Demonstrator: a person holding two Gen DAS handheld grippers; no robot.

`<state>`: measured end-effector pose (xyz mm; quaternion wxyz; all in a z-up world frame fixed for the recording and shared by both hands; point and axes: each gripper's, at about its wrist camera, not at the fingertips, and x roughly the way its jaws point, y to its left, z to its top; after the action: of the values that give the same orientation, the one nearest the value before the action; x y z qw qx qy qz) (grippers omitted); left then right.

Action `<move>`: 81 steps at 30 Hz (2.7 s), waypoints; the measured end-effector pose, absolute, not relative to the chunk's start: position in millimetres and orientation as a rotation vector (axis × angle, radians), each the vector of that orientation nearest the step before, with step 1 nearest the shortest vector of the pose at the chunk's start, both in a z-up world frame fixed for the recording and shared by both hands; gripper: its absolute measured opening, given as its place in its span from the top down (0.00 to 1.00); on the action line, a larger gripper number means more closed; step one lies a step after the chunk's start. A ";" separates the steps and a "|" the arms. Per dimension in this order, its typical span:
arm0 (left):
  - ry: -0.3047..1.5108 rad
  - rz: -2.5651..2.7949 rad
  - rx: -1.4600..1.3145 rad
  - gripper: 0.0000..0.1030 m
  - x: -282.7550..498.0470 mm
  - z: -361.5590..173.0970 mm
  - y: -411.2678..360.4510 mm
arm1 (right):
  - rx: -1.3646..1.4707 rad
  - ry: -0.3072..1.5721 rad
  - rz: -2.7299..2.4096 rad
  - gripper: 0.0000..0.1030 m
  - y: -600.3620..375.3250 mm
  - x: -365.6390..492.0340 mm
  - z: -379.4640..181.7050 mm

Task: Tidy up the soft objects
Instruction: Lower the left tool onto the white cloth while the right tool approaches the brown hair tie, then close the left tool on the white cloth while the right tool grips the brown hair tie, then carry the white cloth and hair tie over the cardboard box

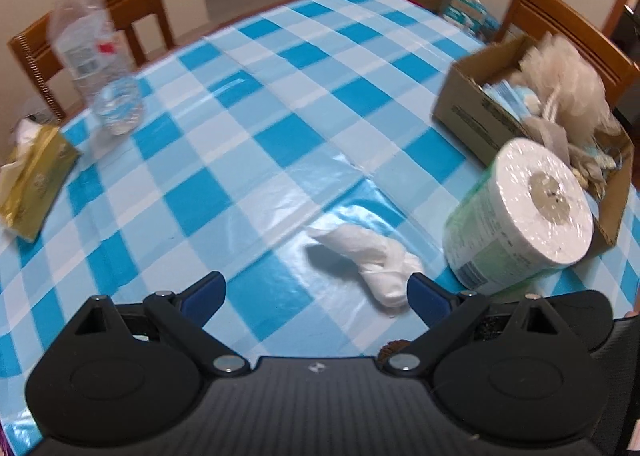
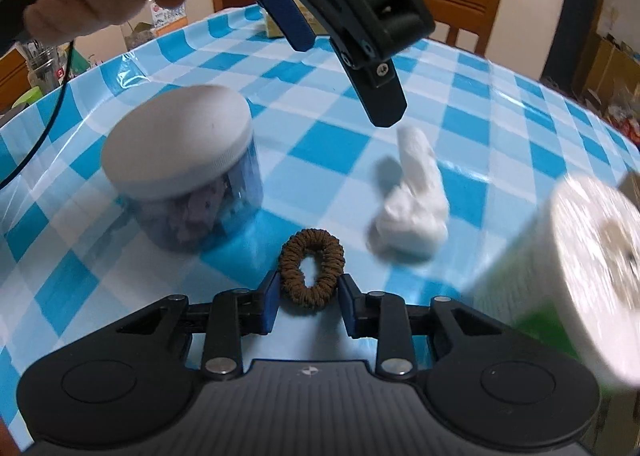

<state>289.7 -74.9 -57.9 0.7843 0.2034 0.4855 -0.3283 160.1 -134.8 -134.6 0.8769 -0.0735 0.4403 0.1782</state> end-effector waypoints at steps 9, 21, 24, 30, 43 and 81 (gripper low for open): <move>1.125 -0.769 0.477 0.09 284.3 -85.1 -109.4 | -0.137 0.909 0.338 0.47 -142.2 144.7 -138.0; 1.204 -0.748 0.479 0.41 282.8 -118.1 -135.4 | -0.146 0.878 0.343 0.23 -144.9 137.0 -137.9; 1.210 -0.735 0.462 0.50 285.0 -122.2 -138.1 | -0.148 0.882 0.344 0.21 -143.6 136.6 -139.9; 1.189 -0.712 0.448 0.54 285.0 -122.5 -141.3 | -0.143 0.886 0.344 0.20 -142.2 138.4 -143.8; 1.171 -0.685 0.457 0.54 288.3 -123.4 -138.4 | -0.156 0.839 0.323 0.47 -133.1 153.7 -142.9; 1.168 -0.774 0.507 0.55 155.8 -49.9 -131.2 | -0.138 0.915 0.261 0.63 -213.8 56.7 -76.6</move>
<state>155.8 -131.2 -49.9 0.7352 0.2306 0.5313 -0.3522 56.7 -213.8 -76.6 0.8866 -0.0664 0.4402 0.1254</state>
